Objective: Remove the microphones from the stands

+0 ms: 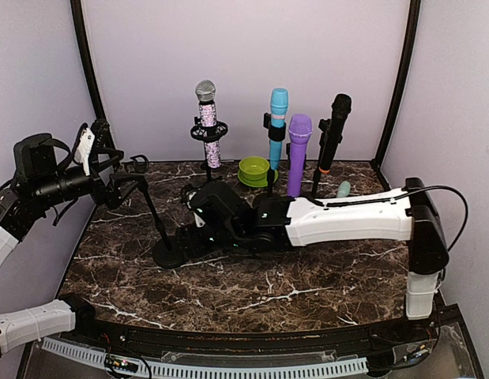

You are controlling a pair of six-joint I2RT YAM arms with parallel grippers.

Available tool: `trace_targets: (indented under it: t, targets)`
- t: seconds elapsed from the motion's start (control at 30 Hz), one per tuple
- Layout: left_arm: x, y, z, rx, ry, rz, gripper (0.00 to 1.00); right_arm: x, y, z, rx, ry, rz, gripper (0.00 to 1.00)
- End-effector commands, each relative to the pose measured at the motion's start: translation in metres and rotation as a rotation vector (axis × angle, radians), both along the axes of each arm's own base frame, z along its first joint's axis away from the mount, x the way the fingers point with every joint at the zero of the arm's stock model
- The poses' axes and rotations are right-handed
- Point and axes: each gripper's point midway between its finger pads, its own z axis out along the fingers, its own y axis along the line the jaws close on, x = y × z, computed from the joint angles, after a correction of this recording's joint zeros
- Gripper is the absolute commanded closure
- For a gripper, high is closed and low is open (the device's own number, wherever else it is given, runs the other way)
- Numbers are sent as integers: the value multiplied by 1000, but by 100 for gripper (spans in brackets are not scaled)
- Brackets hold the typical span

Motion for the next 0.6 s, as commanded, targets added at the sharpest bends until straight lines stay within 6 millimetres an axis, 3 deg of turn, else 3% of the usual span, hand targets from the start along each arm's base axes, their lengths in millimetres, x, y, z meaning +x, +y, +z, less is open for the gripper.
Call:
trace_targets:
  t: [0.0, 0.13, 0.33, 0.57]
  targets:
    - [-20, 2, 28, 3, -37, -38, 1, -10, 60, 16, 107, 9, 209, 32]
    - [-7, 14, 34, 25, -29, 59, 1, 5, 77, 4, 157, 75, 225, 37]
    - [1, 14, 19, 41, 19, 75, 2, 12, 93, 12, 290, 131, 285, 42]
    - [3, 15, 4, 50, 53, 86, 2, 29, 99, -4, 322, 190, 244, 50]
